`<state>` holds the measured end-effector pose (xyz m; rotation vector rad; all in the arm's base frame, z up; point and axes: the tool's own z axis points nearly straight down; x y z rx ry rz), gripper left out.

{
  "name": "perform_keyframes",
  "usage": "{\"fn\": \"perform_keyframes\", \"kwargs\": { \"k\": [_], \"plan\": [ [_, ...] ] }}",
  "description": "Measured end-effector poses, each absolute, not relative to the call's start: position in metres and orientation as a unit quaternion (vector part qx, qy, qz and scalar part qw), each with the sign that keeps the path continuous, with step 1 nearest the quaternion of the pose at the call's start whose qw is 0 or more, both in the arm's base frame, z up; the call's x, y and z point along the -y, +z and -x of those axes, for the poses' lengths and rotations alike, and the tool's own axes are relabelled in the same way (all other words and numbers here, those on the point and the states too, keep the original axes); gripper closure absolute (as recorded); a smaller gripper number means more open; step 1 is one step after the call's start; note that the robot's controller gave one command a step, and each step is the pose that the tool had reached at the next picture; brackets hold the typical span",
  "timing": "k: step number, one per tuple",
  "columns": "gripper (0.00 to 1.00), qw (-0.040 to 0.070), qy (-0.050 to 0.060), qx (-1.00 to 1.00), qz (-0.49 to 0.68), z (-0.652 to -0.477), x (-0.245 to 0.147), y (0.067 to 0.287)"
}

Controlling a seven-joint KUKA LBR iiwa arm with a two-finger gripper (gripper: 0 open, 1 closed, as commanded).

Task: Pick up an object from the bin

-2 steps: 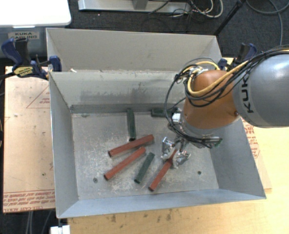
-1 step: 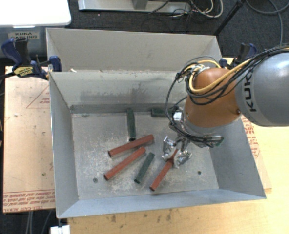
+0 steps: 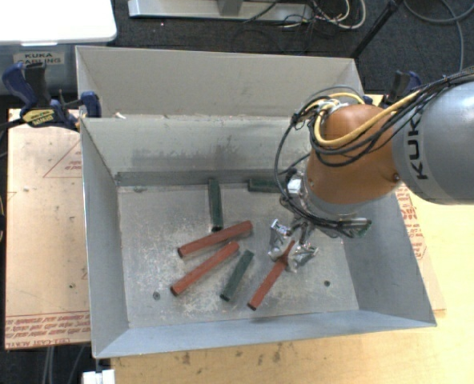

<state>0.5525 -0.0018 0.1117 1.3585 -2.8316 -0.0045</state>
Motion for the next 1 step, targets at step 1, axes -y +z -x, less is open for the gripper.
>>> {"fn": "perform_keyframes", "kwargs": {
  "k": [1],
  "plan": [
    [1.0, 0.0, -0.001, 0.902, -0.432, -0.5525, 0.0016, 0.1263]
  ]
}}
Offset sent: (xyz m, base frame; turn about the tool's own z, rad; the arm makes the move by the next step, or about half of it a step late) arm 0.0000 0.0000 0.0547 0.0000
